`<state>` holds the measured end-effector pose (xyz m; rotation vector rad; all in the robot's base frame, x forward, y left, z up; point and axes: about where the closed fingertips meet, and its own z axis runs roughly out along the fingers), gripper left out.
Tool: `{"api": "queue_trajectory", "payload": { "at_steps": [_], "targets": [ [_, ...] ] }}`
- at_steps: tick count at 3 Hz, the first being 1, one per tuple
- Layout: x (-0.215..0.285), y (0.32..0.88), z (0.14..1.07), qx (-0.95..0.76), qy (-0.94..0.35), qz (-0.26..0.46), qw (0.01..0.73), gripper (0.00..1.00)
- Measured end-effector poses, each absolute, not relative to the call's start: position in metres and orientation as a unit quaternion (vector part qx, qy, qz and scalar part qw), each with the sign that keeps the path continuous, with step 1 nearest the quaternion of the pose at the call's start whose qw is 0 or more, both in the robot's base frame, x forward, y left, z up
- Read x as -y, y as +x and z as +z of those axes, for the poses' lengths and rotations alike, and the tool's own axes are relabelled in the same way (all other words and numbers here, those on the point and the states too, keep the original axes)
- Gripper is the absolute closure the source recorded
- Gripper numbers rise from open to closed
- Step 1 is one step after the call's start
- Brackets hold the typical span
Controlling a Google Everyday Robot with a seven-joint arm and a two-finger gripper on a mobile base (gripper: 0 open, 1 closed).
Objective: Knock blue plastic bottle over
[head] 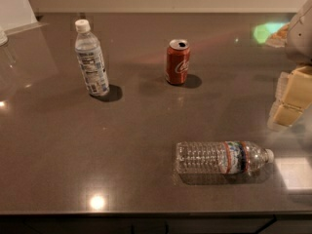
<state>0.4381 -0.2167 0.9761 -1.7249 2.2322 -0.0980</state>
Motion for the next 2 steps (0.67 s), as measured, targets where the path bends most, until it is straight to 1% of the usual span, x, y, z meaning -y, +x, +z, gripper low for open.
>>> {"api": "queue_trajectory", "payload": {
  "at_steps": [1,2],
  "targets": [
    [0.216,0.438,0.977,-0.780,-0.604,-0.035,0.160,0.00],
    [0.199,0.449,0.976,-0.775,-0.604,-0.015,0.183,0.00]
  ]
}}
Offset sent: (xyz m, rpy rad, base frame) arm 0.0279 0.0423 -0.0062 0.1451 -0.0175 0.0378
